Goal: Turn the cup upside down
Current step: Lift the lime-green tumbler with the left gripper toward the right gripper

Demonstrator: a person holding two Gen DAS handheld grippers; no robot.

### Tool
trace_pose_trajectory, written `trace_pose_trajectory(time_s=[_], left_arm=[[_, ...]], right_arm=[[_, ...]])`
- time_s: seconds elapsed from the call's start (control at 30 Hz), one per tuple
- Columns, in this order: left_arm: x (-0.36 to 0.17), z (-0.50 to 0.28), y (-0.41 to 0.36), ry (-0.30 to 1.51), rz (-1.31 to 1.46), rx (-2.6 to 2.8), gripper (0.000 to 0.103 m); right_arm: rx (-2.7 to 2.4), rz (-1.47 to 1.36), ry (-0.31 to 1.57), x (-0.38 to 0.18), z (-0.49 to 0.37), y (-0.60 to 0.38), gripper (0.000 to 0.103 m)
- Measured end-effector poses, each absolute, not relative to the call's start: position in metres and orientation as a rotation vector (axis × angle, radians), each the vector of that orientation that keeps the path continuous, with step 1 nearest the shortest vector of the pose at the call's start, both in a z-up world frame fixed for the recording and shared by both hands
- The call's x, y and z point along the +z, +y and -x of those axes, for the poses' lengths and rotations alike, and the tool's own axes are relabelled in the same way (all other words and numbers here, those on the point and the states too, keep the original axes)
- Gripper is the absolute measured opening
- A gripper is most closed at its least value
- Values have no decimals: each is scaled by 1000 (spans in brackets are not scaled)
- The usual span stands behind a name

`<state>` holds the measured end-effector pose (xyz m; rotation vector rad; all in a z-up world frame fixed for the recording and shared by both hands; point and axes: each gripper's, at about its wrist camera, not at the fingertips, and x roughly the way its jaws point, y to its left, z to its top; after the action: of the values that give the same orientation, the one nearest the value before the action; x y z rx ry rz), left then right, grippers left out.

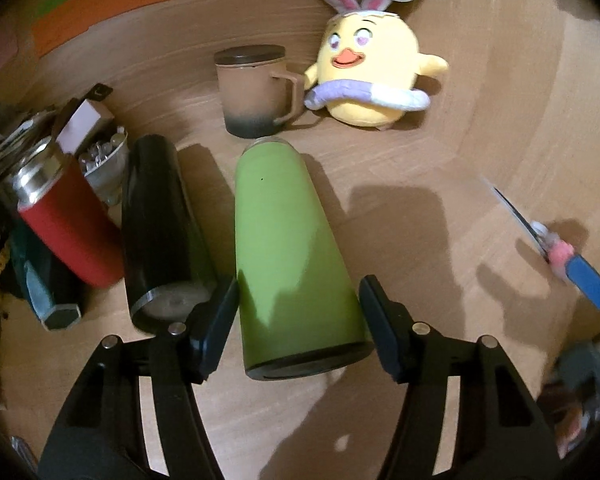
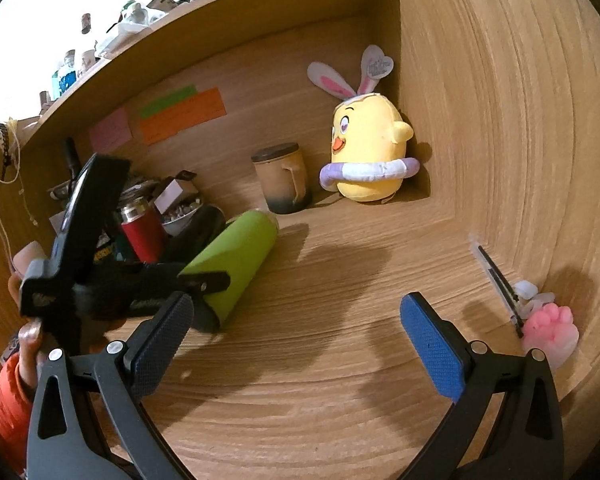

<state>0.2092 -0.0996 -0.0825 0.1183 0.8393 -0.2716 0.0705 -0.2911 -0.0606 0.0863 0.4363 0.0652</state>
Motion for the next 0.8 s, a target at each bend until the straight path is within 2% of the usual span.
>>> trace_pose_trajectory(time_s=[0.8], left_arm=[[-83, -55, -50, 771, -56, -316, 60]], right_arm=[[119, 37, 398, -49, -14, -219, 103]])
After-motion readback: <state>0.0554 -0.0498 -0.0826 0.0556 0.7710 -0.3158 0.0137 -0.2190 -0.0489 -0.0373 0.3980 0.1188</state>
